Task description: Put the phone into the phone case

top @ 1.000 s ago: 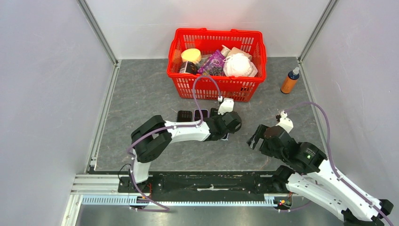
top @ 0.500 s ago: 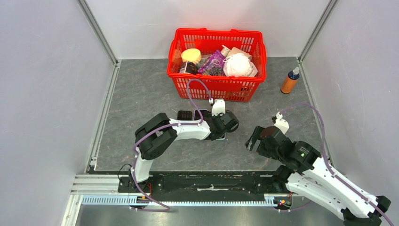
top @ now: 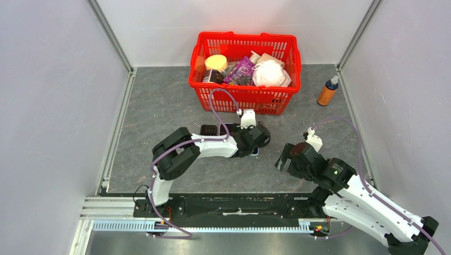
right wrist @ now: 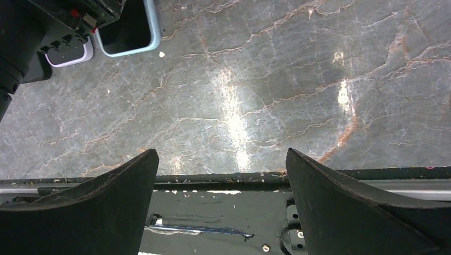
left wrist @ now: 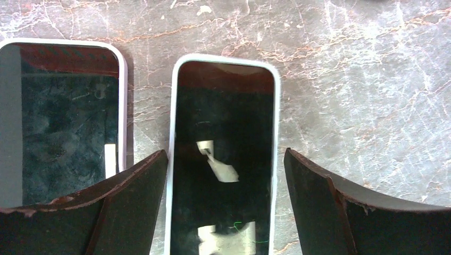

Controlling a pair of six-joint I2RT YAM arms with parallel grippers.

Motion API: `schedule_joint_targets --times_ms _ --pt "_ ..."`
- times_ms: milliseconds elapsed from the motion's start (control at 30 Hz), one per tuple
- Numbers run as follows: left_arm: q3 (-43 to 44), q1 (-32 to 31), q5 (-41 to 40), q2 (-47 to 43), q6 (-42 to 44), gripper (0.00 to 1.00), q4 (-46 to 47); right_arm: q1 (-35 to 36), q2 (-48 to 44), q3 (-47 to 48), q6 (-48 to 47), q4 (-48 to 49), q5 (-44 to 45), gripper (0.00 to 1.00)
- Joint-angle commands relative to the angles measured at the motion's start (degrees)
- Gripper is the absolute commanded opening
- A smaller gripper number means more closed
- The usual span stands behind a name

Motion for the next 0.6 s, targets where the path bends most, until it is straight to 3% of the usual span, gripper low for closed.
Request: schedule_joint_targets --times_ms 0,300,567 --pt "-0.21 0.23 -3.17 -1.05 1.65 0.87 3.87 -0.11 -0.10 0.04 0.94 1.56 0.53 0.97" --pt "-1.44 0.23 -1.02 -5.12 4.73 0.89 2.60 -0.15 0.54 -0.10 0.53 1.83 0.33 0.97" --pt "-9.23 0.22 6.01 -20.29 9.21 0.91 -6.24 -0.12 4.74 3.95 -1.42 1.79 -0.83 0.97"
